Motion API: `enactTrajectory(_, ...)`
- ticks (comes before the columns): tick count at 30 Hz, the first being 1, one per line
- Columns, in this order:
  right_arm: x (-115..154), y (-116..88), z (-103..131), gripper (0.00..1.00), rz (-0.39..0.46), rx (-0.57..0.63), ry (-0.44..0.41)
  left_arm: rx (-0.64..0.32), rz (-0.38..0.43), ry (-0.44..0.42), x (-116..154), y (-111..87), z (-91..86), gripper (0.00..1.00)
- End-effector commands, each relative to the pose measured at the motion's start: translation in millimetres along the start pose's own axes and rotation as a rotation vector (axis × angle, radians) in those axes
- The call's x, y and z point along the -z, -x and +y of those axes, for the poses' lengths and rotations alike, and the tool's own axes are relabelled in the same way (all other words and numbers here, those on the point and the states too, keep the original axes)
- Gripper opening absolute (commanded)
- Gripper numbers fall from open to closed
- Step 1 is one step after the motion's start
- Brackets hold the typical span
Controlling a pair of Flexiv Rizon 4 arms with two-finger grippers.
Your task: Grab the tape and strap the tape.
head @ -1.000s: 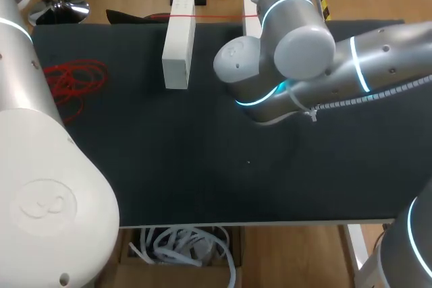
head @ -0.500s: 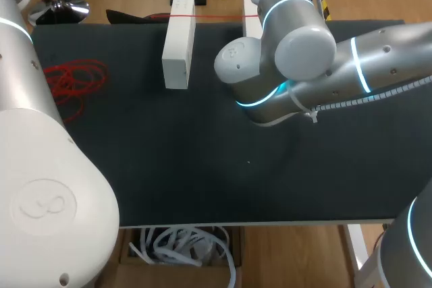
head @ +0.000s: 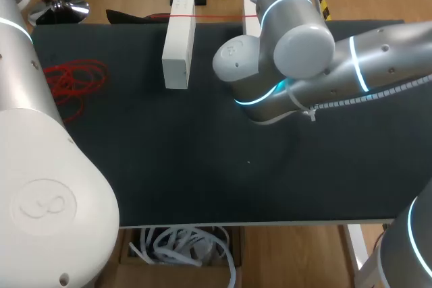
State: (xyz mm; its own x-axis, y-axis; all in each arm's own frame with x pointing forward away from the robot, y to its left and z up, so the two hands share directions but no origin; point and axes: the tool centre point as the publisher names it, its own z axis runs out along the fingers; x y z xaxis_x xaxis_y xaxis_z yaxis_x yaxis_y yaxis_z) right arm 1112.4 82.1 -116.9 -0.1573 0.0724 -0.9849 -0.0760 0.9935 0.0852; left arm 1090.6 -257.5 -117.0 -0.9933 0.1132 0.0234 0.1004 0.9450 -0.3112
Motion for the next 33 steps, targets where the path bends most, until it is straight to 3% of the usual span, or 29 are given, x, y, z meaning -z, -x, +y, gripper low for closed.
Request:
enactTrajectory(1,2.1,0.5,0.7,0.0,0.009,0.004,-0.002,0.001,0.003,0.006,1.8,0.6,-1.3,0.0)
enactTrajectory(33,9.5,-3.5,12.5,0.0,0.028,0.018,0.051,0.001,0.003,0.006,1.8,0.6,-1.3,0.0)
